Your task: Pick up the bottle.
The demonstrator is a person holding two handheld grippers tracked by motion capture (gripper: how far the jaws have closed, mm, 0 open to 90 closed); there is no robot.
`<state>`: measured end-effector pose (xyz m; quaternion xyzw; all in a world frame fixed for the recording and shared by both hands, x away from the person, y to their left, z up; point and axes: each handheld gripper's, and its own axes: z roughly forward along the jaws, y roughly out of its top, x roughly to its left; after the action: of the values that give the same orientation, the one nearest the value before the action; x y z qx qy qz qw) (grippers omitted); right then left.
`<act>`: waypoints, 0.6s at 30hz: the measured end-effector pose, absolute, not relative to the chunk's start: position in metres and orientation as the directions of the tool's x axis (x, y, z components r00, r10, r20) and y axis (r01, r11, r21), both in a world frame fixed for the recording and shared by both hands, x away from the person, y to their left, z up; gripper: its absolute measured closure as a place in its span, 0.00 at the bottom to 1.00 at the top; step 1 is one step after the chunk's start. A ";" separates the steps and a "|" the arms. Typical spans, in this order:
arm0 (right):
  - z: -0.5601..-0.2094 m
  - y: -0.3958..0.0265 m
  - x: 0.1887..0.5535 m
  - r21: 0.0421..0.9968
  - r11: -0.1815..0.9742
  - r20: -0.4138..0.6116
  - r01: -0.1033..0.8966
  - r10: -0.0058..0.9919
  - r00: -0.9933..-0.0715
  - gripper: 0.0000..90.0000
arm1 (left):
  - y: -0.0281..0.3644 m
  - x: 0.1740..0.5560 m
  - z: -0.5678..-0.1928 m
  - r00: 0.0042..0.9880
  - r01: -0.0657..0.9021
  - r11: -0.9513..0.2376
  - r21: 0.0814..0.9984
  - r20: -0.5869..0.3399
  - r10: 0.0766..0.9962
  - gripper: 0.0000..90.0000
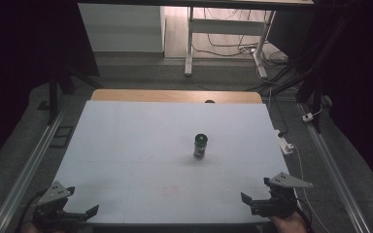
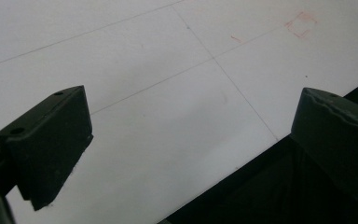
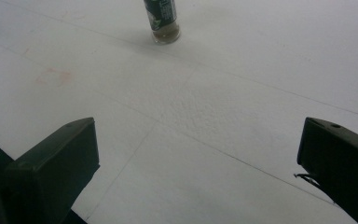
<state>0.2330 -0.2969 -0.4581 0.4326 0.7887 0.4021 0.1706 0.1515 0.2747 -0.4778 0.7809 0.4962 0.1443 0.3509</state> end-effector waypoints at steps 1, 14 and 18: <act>-0.458 -0.297 0.233 0.784 0.301 0.078 0.544 0.821 -0.566 0.00 | 0.275 0.152 -0.478 0.466 0.674 -0.261 0.691 -0.123 0.876 0.00; -0.458 -0.295 0.233 0.780 0.326 0.070 0.534 0.802 -0.592 0.00 | 0.276 0.153 -0.478 0.466 0.683 -0.247 0.687 -0.149 0.872 0.00; -0.455 -0.292 0.233 0.798 0.314 0.077 0.515 0.794 -0.603 0.00 | 0.276 0.153 -0.479 0.464 0.686 -0.245 0.686 -0.152 0.873 0.00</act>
<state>0.2328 -0.2923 -0.4548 0.4127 0.7928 0.4158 0.1680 0.1531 0.2765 -0.4785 0.7779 0.5009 0.1315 0.3560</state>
